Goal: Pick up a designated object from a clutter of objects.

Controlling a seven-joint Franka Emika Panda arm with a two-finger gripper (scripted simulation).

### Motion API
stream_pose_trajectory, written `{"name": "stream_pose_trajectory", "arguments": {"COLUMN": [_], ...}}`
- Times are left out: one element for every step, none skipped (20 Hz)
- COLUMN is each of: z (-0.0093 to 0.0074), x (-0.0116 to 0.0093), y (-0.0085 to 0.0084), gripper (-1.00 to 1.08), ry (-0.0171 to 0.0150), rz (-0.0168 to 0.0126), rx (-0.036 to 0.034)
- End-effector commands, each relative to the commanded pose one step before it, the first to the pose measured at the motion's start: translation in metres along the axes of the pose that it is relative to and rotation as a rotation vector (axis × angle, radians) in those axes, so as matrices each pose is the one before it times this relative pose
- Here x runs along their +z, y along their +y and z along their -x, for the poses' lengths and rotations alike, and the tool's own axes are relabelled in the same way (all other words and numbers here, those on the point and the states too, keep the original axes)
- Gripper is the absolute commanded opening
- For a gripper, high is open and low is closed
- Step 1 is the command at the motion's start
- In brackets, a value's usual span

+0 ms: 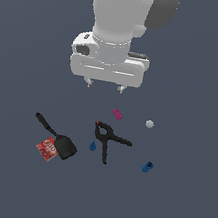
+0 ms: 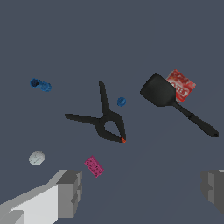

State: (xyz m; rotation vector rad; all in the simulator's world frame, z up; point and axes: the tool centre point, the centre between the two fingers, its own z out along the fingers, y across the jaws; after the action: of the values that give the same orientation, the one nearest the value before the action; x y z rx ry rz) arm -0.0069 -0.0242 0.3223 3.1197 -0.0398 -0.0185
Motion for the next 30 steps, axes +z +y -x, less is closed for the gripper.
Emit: {"name": "stream_pose_trajectory", "arguments": {"z": [0.00016, 0.00006, 0.00015, 0.00024, 0.00032, 0.00038, 0.00043, 0.00049, 0.00059, 0.00073, 0.00087, 0.00102, 0.00119, 0.00139, 0.0016, 0.00184, 0.0021, 0.00238, 0.0026, 0.00276, 0.00292, 0.00308, 0.00322, 0.00337, 0.0035, 0.00364, 0.00376, 0.00388, 0.00399, 0.0041], "x": [0.00185, 0.00183, 0.00234, 0.00284, 0.00333, 0.00378, 0.00423, 0.0047, 0.00515, 0.00561, 0.00606, 0.00649, 0.00693, 0.00736, 0.00778, 0.00819, 0.00857, 0.00894, 0.00899, 0.00887, 0.00874, 0.0086, 0.00846, 0.00832, 0.00817, 0.00801, 0.00785, 0.00769, 0.00752, 0.00735], "y": [-0.00018, -0.00043, -0.00067, -0.00084, -0.00105, -0.00117, -0.00127, -0.00136, -0.0015, -0.00169, -0.00185, -0.00202, -0.00218, -0.00237, -0.00256, -0.00277, -0.00298, -0.00321, -0.00334, -0.00342, -0.00351, -0.00359, -0.00368, -0.00378, -0.00387, -0.00397, -0.00408, -0.00419, -0.0043, -0.0044], "gripper": [1.0, 1.0, 1.0, 1.0, 1.0, 1.0, 1.0, 1.0, 1.0, 1.0, 1.0, 1.0, 1.0, 1.0, 1.0, 1.0, 1.0, 1.0, 1.0, 1.0, 1.0, 1.0, 1.0, 1.0, 1.0, 1.0, 1.0, 1.0, 1.0, 1.0], "ry": [-0.00064, 0.00013, 0.00012, 0.00011, 0.00012, 0.00014, 0.00018, 0.00023, 0.00025, 0.00026, 0.00028, 0.0003, 0.00033, 0.00035, 0.00038, 0.00041, 0.00044, 0.00048, 0.0005, 0.00052, 0.00054, 0.00056, 0.00059, 0.00061, 0.00064, 0.00068, 0.00071, 0.00075, 0.00079, 0.00083], "rz": [0.00034, 0.00021, 0.00021, 0.00021, 0.00022, 0.00025, 0.00029, 0.00034, 0.00036, 0.00035, 0.00034, 0.00034, 0.00033, 0.0003, 0.00026, 0.00022, 0.00016, 0.00009, 0.0, -0.00008, -0.00017, -0.00025, -0.00034, -0.00043, -0.00051, -0.0006, -0.00068, -0.00077, -0.00085, -0.00094], "rx": [-0.00227, -0.00337, -0.00473, -0.00594, -0.00714, -0.00805, -0.00884, -0.00963, -0.01058, -0.01171, -0.01276, -0.01377, -0.01477, -0.01583, -0.01689, -0.01796, -0.01902, -0.02008, -0.02048, -0.0205, -0.02051, -0.02051, -0.02053, -0.02054, -0.02054, -0.02053, -0.02054, -0.02054, -0.02053, -0.02052]}}
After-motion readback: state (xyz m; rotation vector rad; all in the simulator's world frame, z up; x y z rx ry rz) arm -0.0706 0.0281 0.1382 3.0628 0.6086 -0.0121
